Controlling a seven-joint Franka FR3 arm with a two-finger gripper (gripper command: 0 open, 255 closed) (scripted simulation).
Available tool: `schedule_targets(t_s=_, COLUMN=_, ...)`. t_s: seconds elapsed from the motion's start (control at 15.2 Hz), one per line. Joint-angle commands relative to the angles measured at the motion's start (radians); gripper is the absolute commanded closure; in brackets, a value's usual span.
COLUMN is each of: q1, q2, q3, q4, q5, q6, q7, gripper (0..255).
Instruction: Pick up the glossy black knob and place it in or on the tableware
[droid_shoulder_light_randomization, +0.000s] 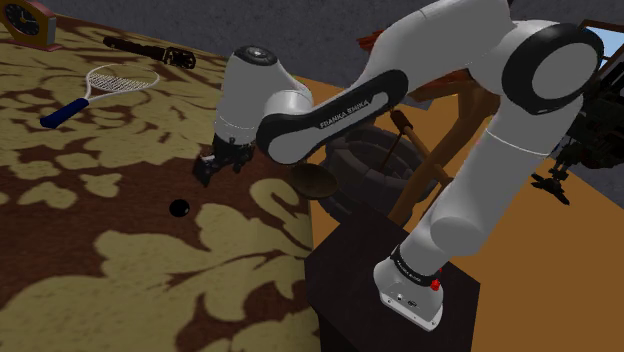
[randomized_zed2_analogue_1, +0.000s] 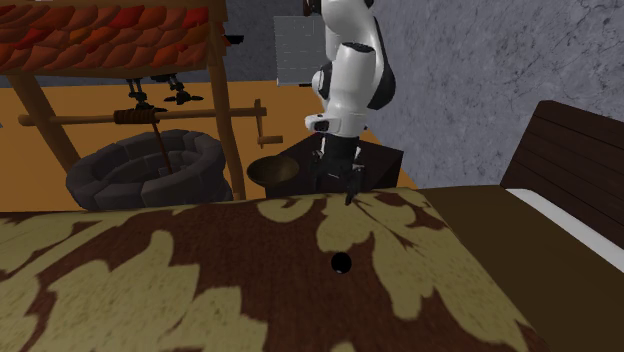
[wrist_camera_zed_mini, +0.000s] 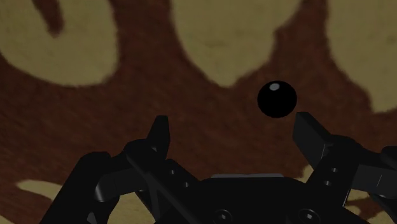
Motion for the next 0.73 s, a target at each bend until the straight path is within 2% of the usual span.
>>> schedule_targets(t_s=0.0, q1=0.029, q2=0.09, q3=-0.004, q4=0.059, q5=-0.088, q6=0.007, q7=0.084, gripper=0)
schedule_targets(t_s=0.26, q1=0.106, q2=0.257, q3=-0.046, q4=0.184, q5=-0.217, q6=0.008, q7=0.195, gripper=0)
schedule_targets(t_s=0.46, q1=0.169, q2=0.376, q3=-0.083, q4=0.29, q5=-0.283, q6=0.0, q7=0.25, gripper=0)
schedule_targets(t_s=0.66, q1=0.18, q2=0.41, q3=-0.101, q4=0.3, q5=-0.304, q6=0.022, q7=0.264, gripper=0)
